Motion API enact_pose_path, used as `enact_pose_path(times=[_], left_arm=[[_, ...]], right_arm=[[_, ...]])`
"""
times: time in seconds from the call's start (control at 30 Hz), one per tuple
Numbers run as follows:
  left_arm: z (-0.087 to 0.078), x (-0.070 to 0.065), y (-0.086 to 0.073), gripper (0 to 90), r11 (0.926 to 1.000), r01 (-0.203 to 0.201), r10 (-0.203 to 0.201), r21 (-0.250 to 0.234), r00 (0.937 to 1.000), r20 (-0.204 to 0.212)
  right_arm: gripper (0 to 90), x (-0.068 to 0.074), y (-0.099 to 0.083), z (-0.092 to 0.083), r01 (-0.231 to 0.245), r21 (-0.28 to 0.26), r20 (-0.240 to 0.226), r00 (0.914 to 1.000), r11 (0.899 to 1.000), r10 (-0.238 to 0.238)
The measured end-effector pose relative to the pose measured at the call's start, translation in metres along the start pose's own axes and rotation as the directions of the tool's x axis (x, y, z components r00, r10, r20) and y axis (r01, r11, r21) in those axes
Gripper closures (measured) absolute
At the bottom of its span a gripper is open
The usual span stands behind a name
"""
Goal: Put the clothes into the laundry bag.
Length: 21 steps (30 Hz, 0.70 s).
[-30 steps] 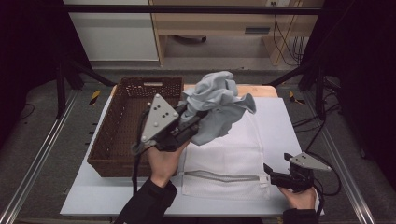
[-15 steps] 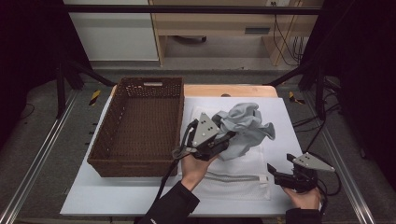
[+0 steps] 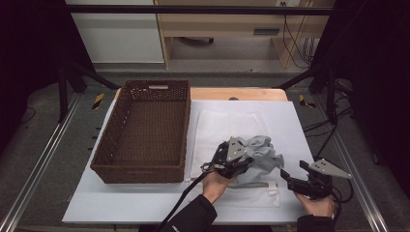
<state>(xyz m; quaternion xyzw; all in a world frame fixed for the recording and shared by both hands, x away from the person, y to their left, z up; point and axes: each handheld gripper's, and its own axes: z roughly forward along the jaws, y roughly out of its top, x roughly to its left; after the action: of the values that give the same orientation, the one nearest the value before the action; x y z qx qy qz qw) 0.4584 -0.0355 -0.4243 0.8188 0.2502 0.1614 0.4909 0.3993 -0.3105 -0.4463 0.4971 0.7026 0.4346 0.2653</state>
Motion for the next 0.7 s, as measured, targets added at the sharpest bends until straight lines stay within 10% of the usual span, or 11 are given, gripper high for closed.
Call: enact_pose_path(times=[0.27, 0.7], left_arm=[[0.011, -0.003, -0.013, 42.9, 0.9968, 0.036, -0.039, 0.072, 0.9986, 0.035], [-0.068, 0.002, -0.005, 23.3, 0.9954, 0.027, -0.029, 0.092, 0.9993, 0.023]], right_arm=[[14.7, 0.000, 0.001, -0.001, 0.000, -0.007, 0.009, 1.0000, 1.000, 0.000], [5.1, 0.038, 0.031, -0.017, 0.038, -0.111, -0.121, 0.9913, 0.993, -0.052]])
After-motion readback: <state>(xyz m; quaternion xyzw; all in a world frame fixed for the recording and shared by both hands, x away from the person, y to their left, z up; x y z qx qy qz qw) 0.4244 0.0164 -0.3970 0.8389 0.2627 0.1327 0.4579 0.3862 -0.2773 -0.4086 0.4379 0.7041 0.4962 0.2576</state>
